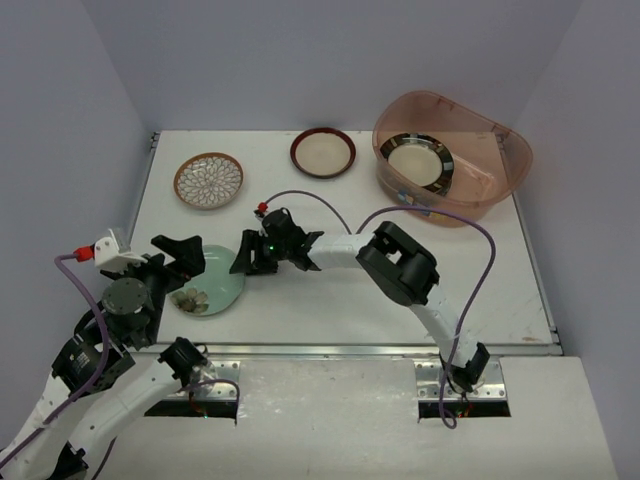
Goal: Place the plates into the plastic bin on the countertop
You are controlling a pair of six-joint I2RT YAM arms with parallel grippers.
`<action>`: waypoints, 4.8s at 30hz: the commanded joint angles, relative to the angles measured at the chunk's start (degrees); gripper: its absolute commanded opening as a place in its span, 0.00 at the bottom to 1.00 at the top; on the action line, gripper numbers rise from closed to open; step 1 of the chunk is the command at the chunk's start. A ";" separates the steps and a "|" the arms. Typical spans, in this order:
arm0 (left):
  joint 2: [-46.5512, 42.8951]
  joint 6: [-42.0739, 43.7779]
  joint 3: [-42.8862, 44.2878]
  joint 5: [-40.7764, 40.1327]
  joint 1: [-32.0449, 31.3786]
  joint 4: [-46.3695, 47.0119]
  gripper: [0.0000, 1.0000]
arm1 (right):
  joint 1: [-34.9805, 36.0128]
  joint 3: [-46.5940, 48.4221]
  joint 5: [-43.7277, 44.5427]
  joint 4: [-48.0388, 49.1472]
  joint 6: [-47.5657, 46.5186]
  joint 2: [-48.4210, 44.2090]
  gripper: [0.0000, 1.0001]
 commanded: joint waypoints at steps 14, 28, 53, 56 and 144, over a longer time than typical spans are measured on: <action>-0.82 0.30 0.47 0.01 -0.72 1.03 1.00 | -1.68 5.85 -9.22 -0.37 11.60 12.18 0.00; -0.17 0.86 0.27 1.32 -0.72 1.67 1.00 | -18.77 -1.16 -15.16 -7.71 7.40 -26.79 0.00; 0.29 2.91 -0.23 4.30 -0.72 3.51 1.00 | -61.64 3.83 18.57 -26.83 2.76 -31.33 0.00; 0.20 2.97 -0.35 4.34 -0.78 3.57 1.00 | -61.69 6.14 18.13 -27.87 0.80 -26.22 0.00; 128.37 -10.78 63.54 53.58 29.26 33.92 0.64 | -25.13 -60.34 -0.15 -42.48 -9.20 -122.33 0.99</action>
